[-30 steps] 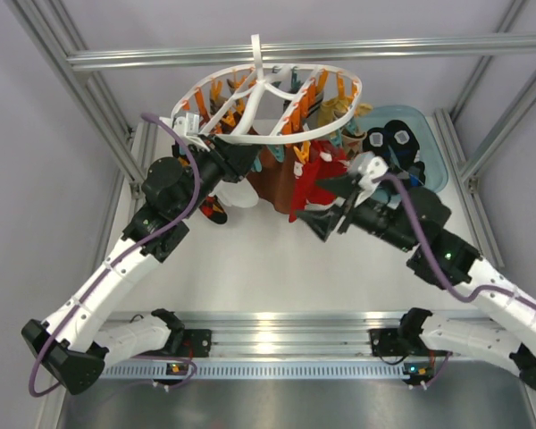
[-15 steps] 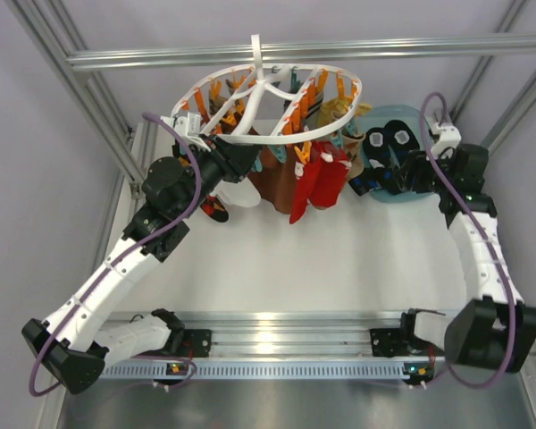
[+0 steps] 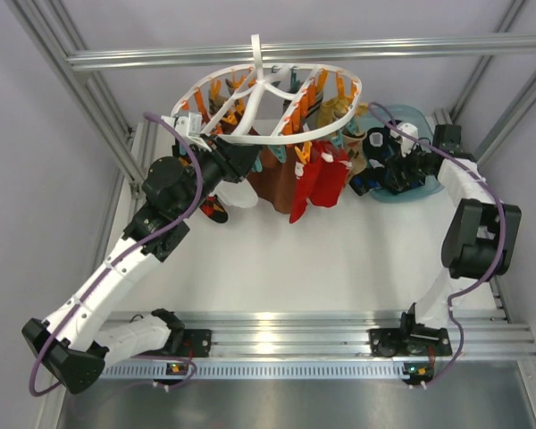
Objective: Clip the socks to the hanger
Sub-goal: Pick up the sock from the bin.
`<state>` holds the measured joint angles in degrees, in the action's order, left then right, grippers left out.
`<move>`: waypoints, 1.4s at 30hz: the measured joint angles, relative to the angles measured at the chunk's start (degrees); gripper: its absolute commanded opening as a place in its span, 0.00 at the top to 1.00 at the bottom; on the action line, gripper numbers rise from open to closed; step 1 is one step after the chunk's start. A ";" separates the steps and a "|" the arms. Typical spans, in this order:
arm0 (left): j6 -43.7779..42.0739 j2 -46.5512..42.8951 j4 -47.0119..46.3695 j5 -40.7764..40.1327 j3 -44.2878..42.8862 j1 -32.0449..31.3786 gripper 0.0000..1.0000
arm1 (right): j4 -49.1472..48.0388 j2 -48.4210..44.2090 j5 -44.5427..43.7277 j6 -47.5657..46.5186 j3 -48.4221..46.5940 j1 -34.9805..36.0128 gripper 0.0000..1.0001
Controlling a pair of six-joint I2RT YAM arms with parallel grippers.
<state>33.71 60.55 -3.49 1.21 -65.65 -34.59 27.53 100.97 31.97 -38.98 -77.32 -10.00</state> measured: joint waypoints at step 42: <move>-0.52 0.85 -0.02 1.25 0.00 0.00 1.00 | 3.61 -7.93 -1.75 -14.86 -0.87 -5.38 1.00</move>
<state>33.19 61.41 -3.51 2.46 -65.65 -34.59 31.14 93.03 30.22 -53.84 -78.19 -15.38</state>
